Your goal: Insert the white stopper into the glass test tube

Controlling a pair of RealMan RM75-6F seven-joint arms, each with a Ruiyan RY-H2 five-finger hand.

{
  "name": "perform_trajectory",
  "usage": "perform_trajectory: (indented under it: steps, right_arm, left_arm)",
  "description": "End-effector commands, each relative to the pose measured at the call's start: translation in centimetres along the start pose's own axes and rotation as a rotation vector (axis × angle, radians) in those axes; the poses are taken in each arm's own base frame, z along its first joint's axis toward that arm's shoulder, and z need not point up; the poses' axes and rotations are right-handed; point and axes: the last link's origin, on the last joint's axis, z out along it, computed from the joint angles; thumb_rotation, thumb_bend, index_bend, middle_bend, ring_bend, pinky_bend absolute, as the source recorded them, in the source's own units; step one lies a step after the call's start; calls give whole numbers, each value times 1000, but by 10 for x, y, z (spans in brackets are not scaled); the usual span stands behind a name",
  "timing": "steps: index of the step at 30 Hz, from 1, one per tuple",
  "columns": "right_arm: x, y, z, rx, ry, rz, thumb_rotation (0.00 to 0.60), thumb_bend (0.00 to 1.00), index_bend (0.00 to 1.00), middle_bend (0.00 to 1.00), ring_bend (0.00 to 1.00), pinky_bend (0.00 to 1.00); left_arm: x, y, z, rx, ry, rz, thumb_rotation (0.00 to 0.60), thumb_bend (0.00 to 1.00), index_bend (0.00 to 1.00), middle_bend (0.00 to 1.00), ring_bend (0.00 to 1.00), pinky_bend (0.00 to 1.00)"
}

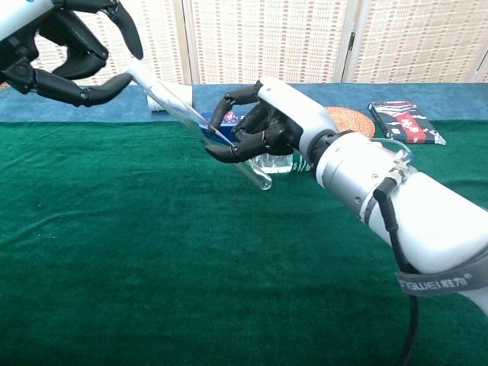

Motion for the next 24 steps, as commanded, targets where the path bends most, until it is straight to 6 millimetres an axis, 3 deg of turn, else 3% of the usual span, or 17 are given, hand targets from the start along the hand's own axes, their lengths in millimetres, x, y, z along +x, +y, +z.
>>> perform_trajectory:
  steps: [1, 24]
  right_arm:
    - [0, 0, 0, 0, 0, 0, 600, 681, 841, 1000, 1000, 1000]
    - [-8, -7, 4, 19, -3, 18, 600, 680, 844, 1000, 1000, 1000]
  left_arm:
    - [0, 0, 0, 0, -1, -1, 600, 470, 625, 982, 861, 796]
    - [-7, 1, 1, 14, -26, -35, 600, 472, 625, 982, 859, 796]
